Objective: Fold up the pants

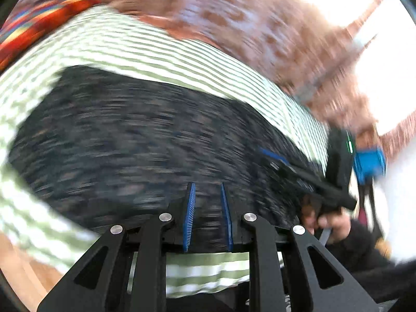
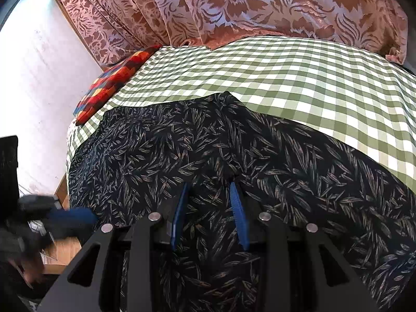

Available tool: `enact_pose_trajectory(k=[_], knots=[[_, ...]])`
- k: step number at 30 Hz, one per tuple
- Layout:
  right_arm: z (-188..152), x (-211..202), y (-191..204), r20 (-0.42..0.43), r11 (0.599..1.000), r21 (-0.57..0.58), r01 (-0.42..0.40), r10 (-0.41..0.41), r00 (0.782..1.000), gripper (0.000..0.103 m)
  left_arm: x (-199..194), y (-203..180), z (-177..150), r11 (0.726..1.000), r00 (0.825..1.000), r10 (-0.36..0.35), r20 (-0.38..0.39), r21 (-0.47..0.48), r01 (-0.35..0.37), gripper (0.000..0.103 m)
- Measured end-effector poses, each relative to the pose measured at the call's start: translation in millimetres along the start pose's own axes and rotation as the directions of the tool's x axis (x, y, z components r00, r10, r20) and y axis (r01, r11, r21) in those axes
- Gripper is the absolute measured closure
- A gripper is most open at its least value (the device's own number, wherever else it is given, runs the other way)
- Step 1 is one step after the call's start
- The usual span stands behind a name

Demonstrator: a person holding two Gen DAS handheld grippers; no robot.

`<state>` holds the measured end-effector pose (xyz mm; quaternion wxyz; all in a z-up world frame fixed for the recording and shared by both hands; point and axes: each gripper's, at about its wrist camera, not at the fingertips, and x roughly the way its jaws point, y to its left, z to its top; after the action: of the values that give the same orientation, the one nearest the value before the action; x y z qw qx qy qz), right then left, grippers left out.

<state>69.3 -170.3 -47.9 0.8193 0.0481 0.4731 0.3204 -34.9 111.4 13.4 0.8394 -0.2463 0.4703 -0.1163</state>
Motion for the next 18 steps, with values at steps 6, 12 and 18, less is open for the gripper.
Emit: enact_pose_trajectory(k=[6,12,18], knots=[[1,-1,0,0.016,1.000,0.015,-0.018,0.018,1.000,0.069,-57,105,-6,0.922,0.991,0.061,0.119,-0.386,-0.010,0.085],[1,-2,-2,0.021,0.999,0.028,-0.034,0.033,0.999,0.069,-59,159,-15,0.812,0.986,0.074,0.148,-0.582,0.027,0.085],[1,-2,-4,0.021,0.999,0.029,-0.036,0.035,0.999,0.069,-42,173,-13,0.769,0.983,0.082,0.162,-0.638,0.041,0.061]])
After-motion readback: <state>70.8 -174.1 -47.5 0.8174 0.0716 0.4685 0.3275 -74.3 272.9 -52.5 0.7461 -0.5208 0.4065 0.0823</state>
